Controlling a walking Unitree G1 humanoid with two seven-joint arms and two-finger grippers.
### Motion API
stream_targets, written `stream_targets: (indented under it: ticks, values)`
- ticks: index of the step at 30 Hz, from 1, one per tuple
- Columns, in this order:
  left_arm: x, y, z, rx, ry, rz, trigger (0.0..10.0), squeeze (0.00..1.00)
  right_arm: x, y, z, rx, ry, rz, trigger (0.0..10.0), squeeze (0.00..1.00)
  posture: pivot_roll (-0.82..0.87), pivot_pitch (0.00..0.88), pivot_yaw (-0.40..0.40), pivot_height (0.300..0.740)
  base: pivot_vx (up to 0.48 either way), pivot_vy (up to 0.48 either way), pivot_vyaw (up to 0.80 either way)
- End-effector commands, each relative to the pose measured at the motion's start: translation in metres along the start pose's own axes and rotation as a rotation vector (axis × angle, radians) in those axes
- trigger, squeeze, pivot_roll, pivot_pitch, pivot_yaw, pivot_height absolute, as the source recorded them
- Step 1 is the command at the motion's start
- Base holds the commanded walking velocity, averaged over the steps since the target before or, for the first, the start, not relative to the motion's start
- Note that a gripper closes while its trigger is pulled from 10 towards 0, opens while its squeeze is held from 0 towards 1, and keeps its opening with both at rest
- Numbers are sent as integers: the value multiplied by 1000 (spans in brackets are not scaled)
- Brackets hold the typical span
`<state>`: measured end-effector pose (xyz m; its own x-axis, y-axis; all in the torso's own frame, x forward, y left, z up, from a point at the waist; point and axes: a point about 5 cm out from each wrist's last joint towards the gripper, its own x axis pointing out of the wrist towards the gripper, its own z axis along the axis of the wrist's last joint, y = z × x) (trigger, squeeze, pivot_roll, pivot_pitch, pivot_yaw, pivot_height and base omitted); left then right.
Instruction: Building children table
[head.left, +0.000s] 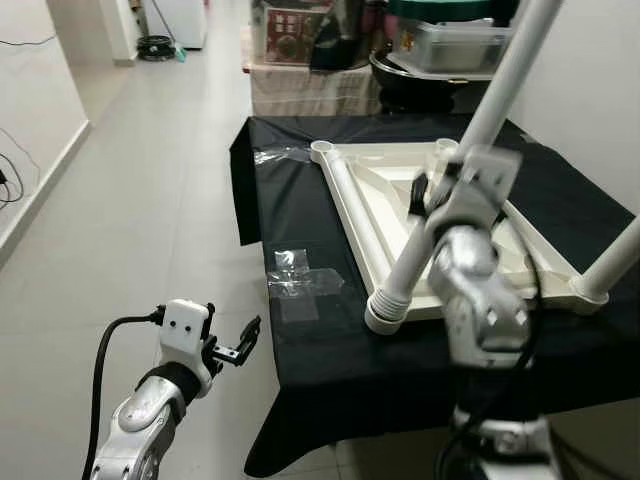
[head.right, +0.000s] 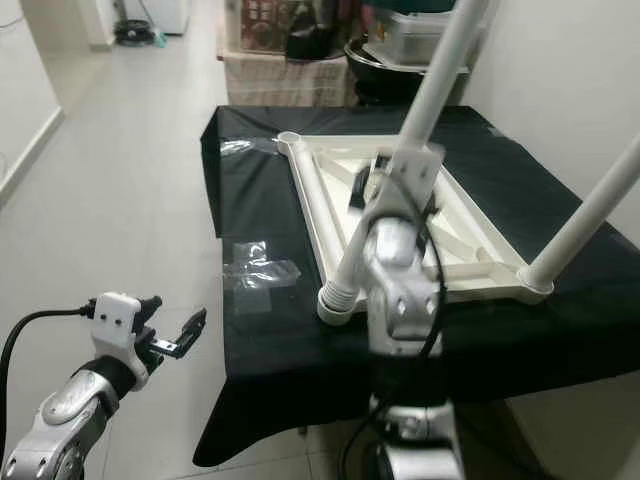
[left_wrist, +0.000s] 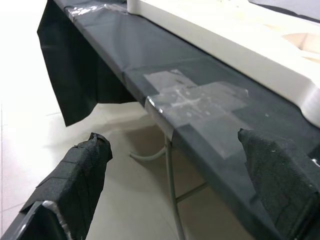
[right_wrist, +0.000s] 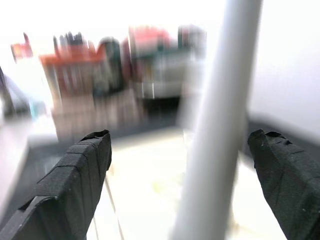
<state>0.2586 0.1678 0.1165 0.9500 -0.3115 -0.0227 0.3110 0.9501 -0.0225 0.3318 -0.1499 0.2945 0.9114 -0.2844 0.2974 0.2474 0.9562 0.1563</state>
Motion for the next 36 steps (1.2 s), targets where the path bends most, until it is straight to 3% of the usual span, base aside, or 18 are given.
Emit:
stream_targets:
  ticks: [1, 3, 4, 9, 10, 11, 12, 13, 14, 20, 28, 29, 30, 32, 33, 36]
  values:
    - [-1, 1, -4, 2, 15, -3, 10000, 0, -1, -4, 0, 4, -1, -20, 10000, 1000, 74, 0, -84, 740, 0, 0, 0]
    - [-1, 0, -4, 1, 14, -4, 10000, 0, -1, -4, -5, 13, 25, -12, 10000, 1000, 74, 0, -84, 740, 0, 0, 0]
    - [-1, 0, -5, 0, 14, -3, 10000, 0, -2, -4, -11, 18, 53, -7, 0, 1000, 77, 0, -88, 740, 0, 0, 0]
    - [-2, 0, -5, 1, 16, -1, 10000, 0, -3, -7, -25, 20, 127, -23, 0, 1000, 79, 0, -87, 740, 0, 0, 0]
    - [-2, 1, -5, 1, 17, 0, 10000, 0, -2, -9, -27, 17, 142, -32, 5098, 1000, 79, 0, -87, 740, 0, 0, 0]
    - [-2, 1, -5, 1, 17, 0, 10000, 0, -2, -9, -27, 17, 142, -32, 5098, 1000, 79, 0, -87, 740, 0, 0, 0]
    - [-3, 1, -5, 1, 18, 1, 10000, 0, 0, -11, -28, 9, 151, -44, 10000, 773, 79, 0, -87, 740, 0, 0, 0]
    - [-3, 1, -5, 1, 18, 1, 10000, 0, 0, -11, -28, 9, 151, -44, 10000, 773, 79, 0, -87, 740, 0, 0, 0]
    - [-3, 2, -5, 2, 17, 2, 10000, 0, 2, -12, -28, 3, 156, -48, 10000, 0, 79, 0, -85, 740, 0, 0, 0]
    - [-1, 3, -2, 3, 3, 8, 10000, 0, 4, -9, -29, -4, 167, -36, 10000, 0, 80, 0, -86, 740, 0, 0, 0]
    - [-1, 6, 7, 32, -38, 53, 10000, 0, -7, 6, -43, 13, 228, 60, 10000, 0, 87, 0, -87, 740, 191, 0, 0]
    - [0, 8, 9, 32, -49, 64, 10000, 0, -9, 7, -46, 12, 242, 68, 10000, 427, 87, 0, -86, 740, 480, 0, 0]
    - [1, 9, 11, 29, -60, 75, 10000, 0, -10, 8, -49, 10, 257, 75, 10000, 278, 87, 0, -84, 740, 480, 0, 0]
    - [2, 10, 13, 26, -67, 82, 10000, 0, -11, 9, -51, 7, 265, 78, 10000, 278, 87, 0, -84, 740, 480, 0, 0]
    - [4, 10, 15, 24, -75, 86, 10000, 0, -12, 9, -55, 3, 286, 75, 10000, 0, 86, 0, -80, 740, 480, 0, 0]
    - [4, 9, 15, 24, -77, 84, 10000, 0, -12, 8, -57, 3, 297, 71, 10000, 0, 86, 0, -80, 740, 480, 0, 0]
